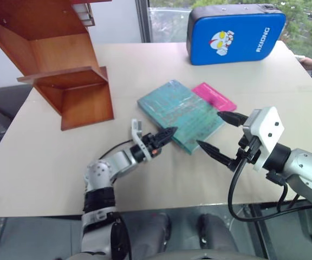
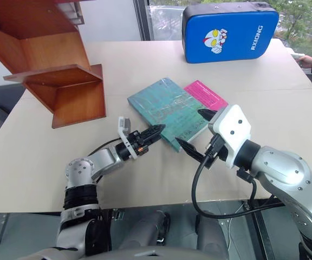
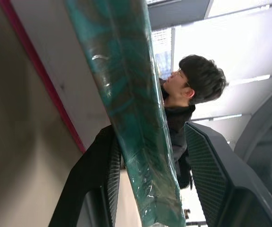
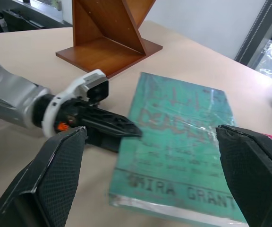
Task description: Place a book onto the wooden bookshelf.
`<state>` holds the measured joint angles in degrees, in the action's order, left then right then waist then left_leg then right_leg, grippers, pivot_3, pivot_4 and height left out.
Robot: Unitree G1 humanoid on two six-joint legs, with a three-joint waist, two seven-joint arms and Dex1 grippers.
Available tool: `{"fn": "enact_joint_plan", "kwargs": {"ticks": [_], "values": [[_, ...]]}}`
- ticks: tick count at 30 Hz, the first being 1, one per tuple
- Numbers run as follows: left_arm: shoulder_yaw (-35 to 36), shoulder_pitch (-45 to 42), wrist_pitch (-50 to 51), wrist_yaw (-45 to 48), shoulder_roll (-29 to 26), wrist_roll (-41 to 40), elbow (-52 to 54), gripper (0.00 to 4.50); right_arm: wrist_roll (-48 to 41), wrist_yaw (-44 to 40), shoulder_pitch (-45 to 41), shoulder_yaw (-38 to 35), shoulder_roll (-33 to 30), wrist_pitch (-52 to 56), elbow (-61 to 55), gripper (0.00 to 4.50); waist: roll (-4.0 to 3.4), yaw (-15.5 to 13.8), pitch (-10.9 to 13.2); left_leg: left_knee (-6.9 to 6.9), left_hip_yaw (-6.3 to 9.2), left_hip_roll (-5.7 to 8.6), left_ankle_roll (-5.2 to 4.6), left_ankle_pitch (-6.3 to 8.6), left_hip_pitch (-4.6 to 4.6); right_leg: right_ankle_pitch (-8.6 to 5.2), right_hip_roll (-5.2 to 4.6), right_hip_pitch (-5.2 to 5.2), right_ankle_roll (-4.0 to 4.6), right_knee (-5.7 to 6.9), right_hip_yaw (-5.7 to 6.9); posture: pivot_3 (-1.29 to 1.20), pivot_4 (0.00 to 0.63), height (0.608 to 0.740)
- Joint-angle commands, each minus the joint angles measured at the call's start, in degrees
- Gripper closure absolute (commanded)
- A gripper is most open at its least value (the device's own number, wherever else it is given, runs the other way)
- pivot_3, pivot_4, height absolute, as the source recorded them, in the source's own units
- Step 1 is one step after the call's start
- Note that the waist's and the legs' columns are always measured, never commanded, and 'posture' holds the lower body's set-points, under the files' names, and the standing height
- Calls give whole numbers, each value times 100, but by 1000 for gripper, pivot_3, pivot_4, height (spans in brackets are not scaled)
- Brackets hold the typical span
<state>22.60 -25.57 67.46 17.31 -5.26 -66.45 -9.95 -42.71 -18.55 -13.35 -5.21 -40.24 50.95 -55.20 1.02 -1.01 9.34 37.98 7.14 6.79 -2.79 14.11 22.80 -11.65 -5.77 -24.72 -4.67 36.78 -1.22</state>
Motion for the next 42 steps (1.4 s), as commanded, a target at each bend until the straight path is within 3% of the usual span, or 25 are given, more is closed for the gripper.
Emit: {"fn": "enact_joint_plan", "kwargs": {"ticks": [1,4,6,9,12,15,20,29,34,37,42], "values": [[131,-96,-82,-27,23,-142,-111,2091,-8,53,-68,-72,-51,-55,-221,0,0,7,0,0,0,0,0,0,0,0,0,0,0,0,0,0,150,736],[286,-144,-81,-241,60,-240,-284,1224,11,80,-32,-53,-54,-64,-246,0,0,6,0,0,1,0,0,0,-1,0,0,0,0,0,1,0,150,736],[319,-163,-44,-300,30,-238,-358,218,21,90,-26,-37,-49,-70,-252,0,-1,10,0,0,0,0,0,0,-1,0,0,0,-1,0,0,0,150,736],[341,-148,-57,-318,11,-238,-411,94,41,76,-22,-35,-56,-88,-239,0,-1,14,-1,0,0,-1,0,0,-2,0,1,0,-1,0,0,0,150,736],[370,-95,-71,-317,-1,-251,-424,918,74,45,-6,-33,-58,-121,-212,0,-2,16,-1,0,0,-1,0,0,-2,0,1,0,-1,1,-1,0,150,736],[387,3,-31,-250,-53,-283,-374,2456,110,22,-1,-9,-29,-150,-191,0,-2,19,-1,0,-1,-1,0,0,-3,0,2,0,-1,1,-1,0,150,736],[509,168,107,-195,-267,-535,-261,4458,208,-45,-17,115,47,-265,-86,0,-11,28,-7,-3,-2,-4,0,0,-6,0,3,0,0,1,-3,0,150,736],[473,317,388,-477,-465,-1227,308,4458,338,-101,85,199,125,-416,-22,0,-13,25,-8,-7,-4,-4,0,0,-8,0,3,0,0,-2,-7,0,150,736],[376,-99,218,-514,-803,-1301,825,4458,315,-118,-26,11,130,-395,82,0,-10,15,-5,-7,0,-4,1,0,-3,0,4,-2,0,-2,-2,0,150,736],[66,-494,-22,-158,-1203,-919,1425,4458,293,-370,-60,-233,20,-565,311,0,-2,4,0,-7,1,-3,1,0,0,0,3,-3,0,-2,0,0,150,736],[-892,-860,-1109,1041,-2246,506,2701,4458,113,-553,-782,-383,163,-805,875,0,-6,45,3,-23,-15,1,0,0,-2,0,2,-8,1,-8,-15,0,150,736]]}}
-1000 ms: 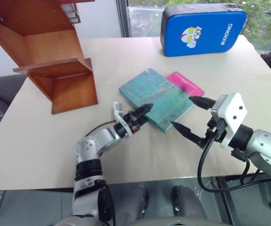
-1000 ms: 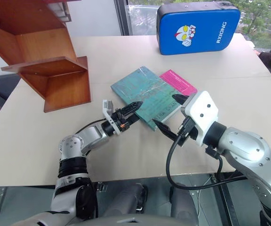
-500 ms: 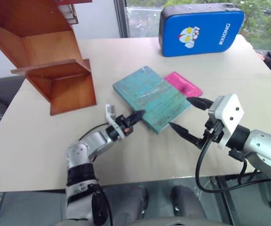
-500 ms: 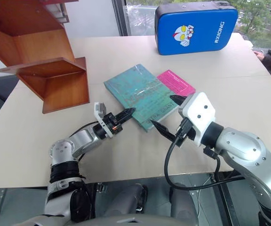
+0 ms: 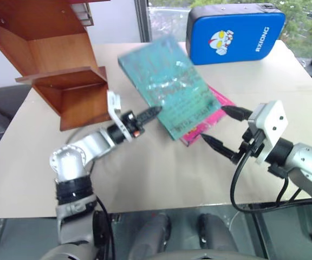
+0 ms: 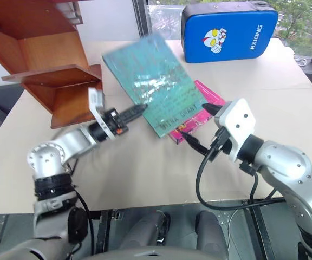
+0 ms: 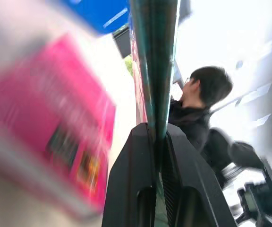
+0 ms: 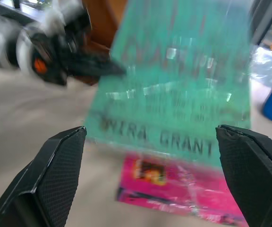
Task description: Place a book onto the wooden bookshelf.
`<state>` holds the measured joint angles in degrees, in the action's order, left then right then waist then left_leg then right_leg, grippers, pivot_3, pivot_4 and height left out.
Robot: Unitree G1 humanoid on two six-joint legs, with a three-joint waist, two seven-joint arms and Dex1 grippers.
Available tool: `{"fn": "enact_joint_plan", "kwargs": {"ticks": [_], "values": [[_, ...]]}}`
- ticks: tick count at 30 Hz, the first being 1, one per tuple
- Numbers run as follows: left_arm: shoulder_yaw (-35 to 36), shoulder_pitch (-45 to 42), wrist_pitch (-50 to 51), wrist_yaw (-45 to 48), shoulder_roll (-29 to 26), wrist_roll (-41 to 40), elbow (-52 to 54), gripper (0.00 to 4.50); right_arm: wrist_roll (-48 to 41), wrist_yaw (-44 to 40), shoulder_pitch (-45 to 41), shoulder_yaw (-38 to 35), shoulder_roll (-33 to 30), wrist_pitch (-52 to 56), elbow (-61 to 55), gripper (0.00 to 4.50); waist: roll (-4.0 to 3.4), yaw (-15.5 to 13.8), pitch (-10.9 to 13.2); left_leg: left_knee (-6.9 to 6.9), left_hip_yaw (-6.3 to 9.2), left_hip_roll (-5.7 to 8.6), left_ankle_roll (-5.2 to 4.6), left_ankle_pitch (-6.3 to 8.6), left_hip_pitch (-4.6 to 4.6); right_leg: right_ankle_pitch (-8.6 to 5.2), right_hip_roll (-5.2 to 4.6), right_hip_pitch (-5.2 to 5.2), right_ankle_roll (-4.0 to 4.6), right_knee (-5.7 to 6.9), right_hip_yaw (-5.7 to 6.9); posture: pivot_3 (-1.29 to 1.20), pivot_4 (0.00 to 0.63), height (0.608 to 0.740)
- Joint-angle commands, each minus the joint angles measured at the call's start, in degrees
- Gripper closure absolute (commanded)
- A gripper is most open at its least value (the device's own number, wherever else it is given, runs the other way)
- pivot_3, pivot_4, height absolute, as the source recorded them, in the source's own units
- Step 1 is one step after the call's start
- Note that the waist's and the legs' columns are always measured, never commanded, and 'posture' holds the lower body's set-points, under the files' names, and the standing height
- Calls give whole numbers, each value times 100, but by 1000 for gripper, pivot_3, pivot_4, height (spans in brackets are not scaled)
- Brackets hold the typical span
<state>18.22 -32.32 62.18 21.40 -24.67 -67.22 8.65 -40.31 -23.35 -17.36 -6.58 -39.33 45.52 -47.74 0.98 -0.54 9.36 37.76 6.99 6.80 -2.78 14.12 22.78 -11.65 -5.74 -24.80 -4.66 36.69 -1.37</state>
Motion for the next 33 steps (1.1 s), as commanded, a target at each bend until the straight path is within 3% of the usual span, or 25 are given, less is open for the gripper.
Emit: {"fn": "enact_joint_plan", "kwargs": {"ticks": [1,7,9,14,18,22,26,30,33], "values": [[-832,-261,-1068,926,-573,1164,1193,4458,-194,-205,-453,-359,66,-358,276,0,-2,-11,1,-4,0,0,0,0,-2,0,0,-1,0,-1,-1,0,150,736],[-2022,-1365,-3934,1969,-2024,4369,995,4458,-35,-691,-744,-198,7,-703,809,0,4,-30,10,-31,4,-2,0,-1,3,1,0,-2,2,-26,7,0,150,736],[-2154,-1632,-4622,2143,-2383,5053,793,4458,-59,-867,-668,-226,-8,-799,855,0,-2,-9,11,-43,0,-2,0,-1,5,1,0,-5,2,-39,3,0,150,736],[-1717,-1842,-4641,2968,-3598,5407,603,4458,-26,-1215,-459,-342,-182,-967,964,0,-4,18,19,-61,9,-6,-10,4,13,0,8,-9,1,-77,6,0,150,736],[-1437,-2223,-4167,3802,-4967,5498,62,4458,11,-1382,-656,-281,-94,-1196,1302,0,8,122,58,-62,11,-8,-13,6,22,0,17,-18,0,-79,6,0,150,736],[-1530,-2238,-4641,4310,-5800,5982,-451,4458,268,-1553,-882,77,112,-1518,1651,0,5,139,69,-58,11,-9,-14,6,19,-1,20,-14,-2,-77,9,0,150,736],[-1774,-2430,-5299,4670,-6247,6557,-1127,4458,424,-1680,-1148,301,383,-1758,1918,0,4,136,72,-54,8,-13,-13,6,14,0,25,-10,-2,-72,8,0,150,736],[-1923,-1990,-5542,4794,-6765,7281,-1779,4458,513,-1804,-1294,390,505,-1894,2027,0,4,149,74,-48,8,-13,-14,6,14,0,27,-9,-2,-68,9,0,150,736],[-1958,-1504,-5572,4741,-6827,7559,-2113,4458,589,-1863,-1393,431,536,-1946,2045,0,5,158,74,-49,7,-13,-15,6,14,0,29,-10,-2,-65,9,0,150,736]]}}
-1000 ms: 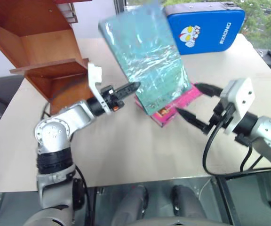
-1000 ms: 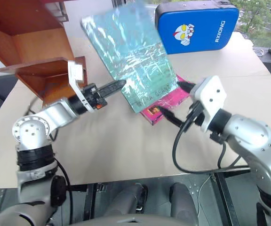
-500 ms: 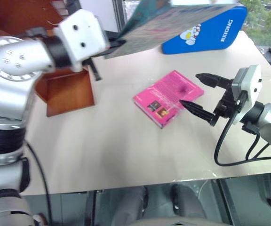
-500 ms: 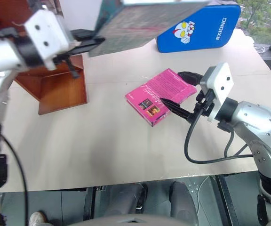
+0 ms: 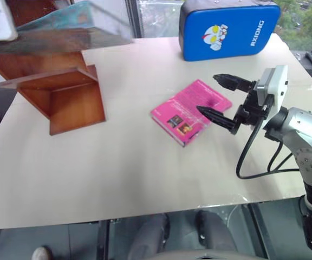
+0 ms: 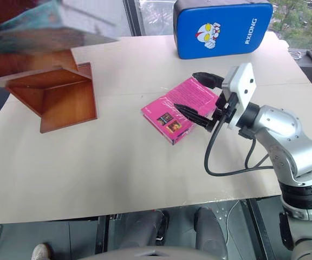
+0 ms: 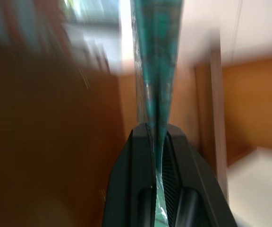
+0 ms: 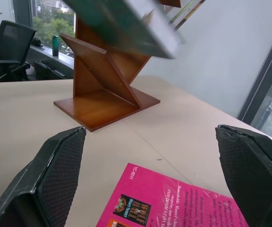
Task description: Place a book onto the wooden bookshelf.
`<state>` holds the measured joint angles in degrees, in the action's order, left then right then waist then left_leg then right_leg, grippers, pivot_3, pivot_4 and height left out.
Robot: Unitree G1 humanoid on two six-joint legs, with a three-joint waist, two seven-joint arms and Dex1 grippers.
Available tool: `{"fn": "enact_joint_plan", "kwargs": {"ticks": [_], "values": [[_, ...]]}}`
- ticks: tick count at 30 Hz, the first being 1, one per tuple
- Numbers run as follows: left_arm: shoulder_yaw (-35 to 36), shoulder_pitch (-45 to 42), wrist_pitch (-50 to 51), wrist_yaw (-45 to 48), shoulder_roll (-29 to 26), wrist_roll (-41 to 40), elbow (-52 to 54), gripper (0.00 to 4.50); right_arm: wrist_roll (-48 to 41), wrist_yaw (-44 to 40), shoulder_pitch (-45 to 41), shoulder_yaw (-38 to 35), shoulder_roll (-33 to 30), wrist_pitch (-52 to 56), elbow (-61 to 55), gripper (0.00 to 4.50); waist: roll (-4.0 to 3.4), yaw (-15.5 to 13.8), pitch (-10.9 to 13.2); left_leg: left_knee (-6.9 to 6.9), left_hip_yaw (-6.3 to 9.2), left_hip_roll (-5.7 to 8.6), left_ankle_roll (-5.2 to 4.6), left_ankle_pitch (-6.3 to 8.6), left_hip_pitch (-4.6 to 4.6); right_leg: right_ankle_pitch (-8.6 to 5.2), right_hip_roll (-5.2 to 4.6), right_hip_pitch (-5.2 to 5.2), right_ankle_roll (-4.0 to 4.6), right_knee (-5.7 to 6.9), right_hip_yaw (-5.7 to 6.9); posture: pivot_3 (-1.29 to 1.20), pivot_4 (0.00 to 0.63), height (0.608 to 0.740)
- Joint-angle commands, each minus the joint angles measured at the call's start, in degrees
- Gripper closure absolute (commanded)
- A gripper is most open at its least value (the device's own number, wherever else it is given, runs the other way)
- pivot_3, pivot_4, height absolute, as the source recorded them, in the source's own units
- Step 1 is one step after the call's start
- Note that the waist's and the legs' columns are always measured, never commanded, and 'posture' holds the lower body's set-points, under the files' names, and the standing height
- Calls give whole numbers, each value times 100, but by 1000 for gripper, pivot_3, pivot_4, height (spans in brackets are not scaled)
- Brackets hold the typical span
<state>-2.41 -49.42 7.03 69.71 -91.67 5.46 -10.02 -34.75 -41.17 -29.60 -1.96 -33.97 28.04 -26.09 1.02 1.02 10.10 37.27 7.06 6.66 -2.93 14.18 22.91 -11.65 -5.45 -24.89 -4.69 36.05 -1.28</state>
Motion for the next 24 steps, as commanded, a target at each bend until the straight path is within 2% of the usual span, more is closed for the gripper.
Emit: {"fn": "enact_joint_plan", "kwargs": {"ticks": [1,5,6,8,9,11,14,18,22,24], "values": [[104,376,-79,-172,-72,341,-320,4458,57,-99,-177,-28,-2,-206,-126,0,2,3,1,1,2,-1,0,0,0,0,1,0,0,4,1,0,150,736],[268,940,239,-63,360,-60,-130,4458,-6,-115,-133,-146,-136,-81,-332,0,-8,20,0,6,-7,-6,1,0,-13,-1,2,0,0,23,-9,0,150,736],[340,1007,291,-19,381,-111,-65,3683,-48,-114,-120,-191,-172,-43,-380,0,-17,18,0,7,-10,-8,2,-1,-17,-1,2,-1,0,32,-11,0,150,736],[532,1073,336,-116,437,-170,41,3062,-126,-96,-120,-251,-242,42,-452,0,-16,19,3,7,-12,-8,1,0,-25,-2,1,-2,0,52,-13,0,150,736],[629,1082,362,-178,490,-231,90,2597,-148,-93,-126,-268,-264,69,-464,0,-15,23,3,14,-11,-13,-3,2,-25,-1,5,-5,0,63,-12,0,150,736],[984,1049,645,77,619,-770,277,1893,-162,-95,-157,-272,-289,115,-442,0,-11,21,3,19,-10,-13,-6,4,-26,-1,5,-5,0,74,-12,0,150,736],[1831,1079,1410,770,531,-1694,547,1893,-216,-161,-171,-289,-339,151,-382,0,4,24,10,28,-7,-14,2,-1,-16,-1,6,-11,1,75,-9,0,150,736],[2951,1447,1924,1329,252,-1787,596,1893,-257,-305,-301,-291,-383,152,-163,0,5,134,11,37,-13,-13,13,-8,4,-1,6,-26,1,68,-13,0,150,736],[4067,1691,3826,1559,660,-2833,1731,1893,-195,-436,-555,-151,-353,137,76,0,3,143,13,27,-22,-16,14,-8,-1,-2,6,-29,1,70,-15,0,150,736],[4284,1487,5148,1216,961,-3947,2467,1893,-251,-477,-592,-183,-392,197,63,0,5,115,12,27,-18,-19,14,-8,-5,-2,7,-26,1,74,-10,0,150,736]]}}
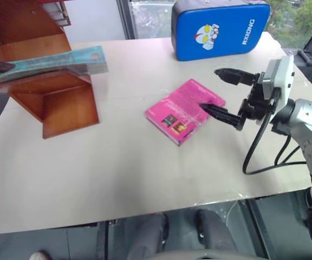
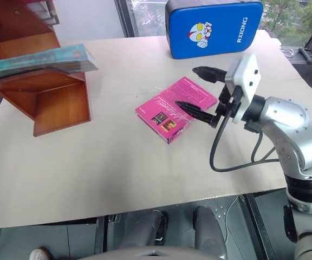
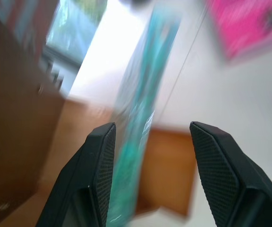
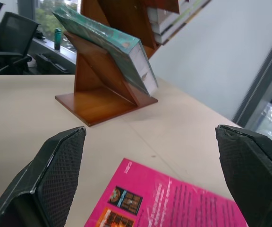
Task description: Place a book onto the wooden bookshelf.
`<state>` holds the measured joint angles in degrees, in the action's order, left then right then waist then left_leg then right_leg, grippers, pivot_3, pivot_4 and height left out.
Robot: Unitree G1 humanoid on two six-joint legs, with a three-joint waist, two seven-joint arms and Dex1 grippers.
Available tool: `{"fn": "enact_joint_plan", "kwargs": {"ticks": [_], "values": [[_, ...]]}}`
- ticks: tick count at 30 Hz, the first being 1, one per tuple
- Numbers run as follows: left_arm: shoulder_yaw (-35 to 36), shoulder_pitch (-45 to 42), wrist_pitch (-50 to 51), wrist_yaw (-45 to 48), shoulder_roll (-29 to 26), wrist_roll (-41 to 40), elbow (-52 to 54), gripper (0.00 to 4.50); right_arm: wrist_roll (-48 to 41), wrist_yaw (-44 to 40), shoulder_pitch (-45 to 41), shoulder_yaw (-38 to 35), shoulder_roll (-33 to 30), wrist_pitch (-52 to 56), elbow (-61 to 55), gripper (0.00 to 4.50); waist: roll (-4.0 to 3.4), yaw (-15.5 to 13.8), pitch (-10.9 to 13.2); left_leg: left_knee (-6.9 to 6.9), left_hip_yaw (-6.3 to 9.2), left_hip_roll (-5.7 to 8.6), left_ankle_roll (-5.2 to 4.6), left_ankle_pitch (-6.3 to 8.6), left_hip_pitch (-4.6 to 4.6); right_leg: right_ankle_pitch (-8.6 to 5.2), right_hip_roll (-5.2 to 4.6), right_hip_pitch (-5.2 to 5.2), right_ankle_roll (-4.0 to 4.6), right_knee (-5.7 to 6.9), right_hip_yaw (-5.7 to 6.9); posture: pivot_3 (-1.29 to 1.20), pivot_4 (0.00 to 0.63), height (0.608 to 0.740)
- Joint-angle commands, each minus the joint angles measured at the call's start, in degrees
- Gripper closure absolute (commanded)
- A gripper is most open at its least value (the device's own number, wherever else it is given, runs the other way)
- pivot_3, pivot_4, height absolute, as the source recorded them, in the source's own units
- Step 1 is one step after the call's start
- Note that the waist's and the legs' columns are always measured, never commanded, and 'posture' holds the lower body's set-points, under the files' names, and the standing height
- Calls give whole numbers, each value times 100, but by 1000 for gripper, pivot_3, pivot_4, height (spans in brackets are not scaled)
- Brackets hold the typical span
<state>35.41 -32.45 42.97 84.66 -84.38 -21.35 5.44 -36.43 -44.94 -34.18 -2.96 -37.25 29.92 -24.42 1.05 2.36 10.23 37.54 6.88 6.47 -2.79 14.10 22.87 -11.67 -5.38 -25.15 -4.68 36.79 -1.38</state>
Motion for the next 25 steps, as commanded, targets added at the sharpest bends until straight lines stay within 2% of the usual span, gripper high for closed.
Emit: {"fn": "enact_joint_plan", "kwargs": {"ticks": [1,4,6,8,10,12,13,16,17,20,25], "values": [[554,-320,2066,-570,489,-1762,1286,1893,-120,-119,-124,-118,-99,48,-133,0,3,-26,0,3,6,0,0,0,-1,0,-1,4,0,0,7,0,150,736],[623,-239,2936,-1584,1701,-2807,2307,1893,-170,-104,-10,-215,-206,166,-264,0,-9,-36,-5,16,10,4,0,0,-10,1,-8,17,0,5,10,0,150,736],[360,249,2787,-2575,3056,-2991,3008,1893,-199,42,183,-293,-256,276,-462,0,-35,-58,-20,26,11,4,1,0,-20,1,-11,31,0,7,9,0,150,736],[-108,739,2003,-3622,4510,-2575,3390,1893,-117,205,478,-315,-344,373,-704,0,-28,-102,-24,39,12,3,2,0,-21,3,-10,37,2,7,8,0,150,736],[-792,1198,1200,-4136,5278,-1897,3270,1893,31,368,830,-291,-476,512,-936,0,17,-106,-10,56,10,1,3,1,-8,4,-10,30,4,17,1,0,150,736],[-1104,1471,868,-4386,5797,-1765,2978,1893,-14,528,1068,-295,-534,792,-1001,0,18,-139,-16,63,6,-3,7,6,-5,13,-13,28,17,8,-4,0,150,736],[-1259,1618,686,-4494,5927,-1626,2859,1893,-3,640,1263,-379,-515,833,-1007,0,17,-156,-16,62,2,0,6,7,-11,13,-8,31,17,8,-8,0,150,736],[-1564,2087,97,-4464,5929,-1260,2629,1046,266,769,2135,-649,-607,728,-1125,0,10,-267,-16,61,5,0,4,8,-12,12,-8,36,17,5,-4,0,150,736],[-1547,2349,-259,-4322,5720,-1022,2484,641,382,760,2691,-931,-695,698,-1262,0,5,-303,-22,63,1,0,3,8,-9,12,-3,33,17,5,-6,0,150,736],[-1171,3020,-1096,-3573,5031,-760,2049,641,586,624,4044,-1815,-857,649,-1633,0,3,-348,-37,48,5,-1,-2,17,-10,9,-4,34,19,-6,-1,0,150,736],[-734,3411,-1595,-3014,4333,-771,1494,641,455,473,5102,-2701,-802,697,-1963,0,-3,-330,-34,44,-8,0,-4,19,-15,11,-4,36,16,-11,-12,0,150,736]]}}
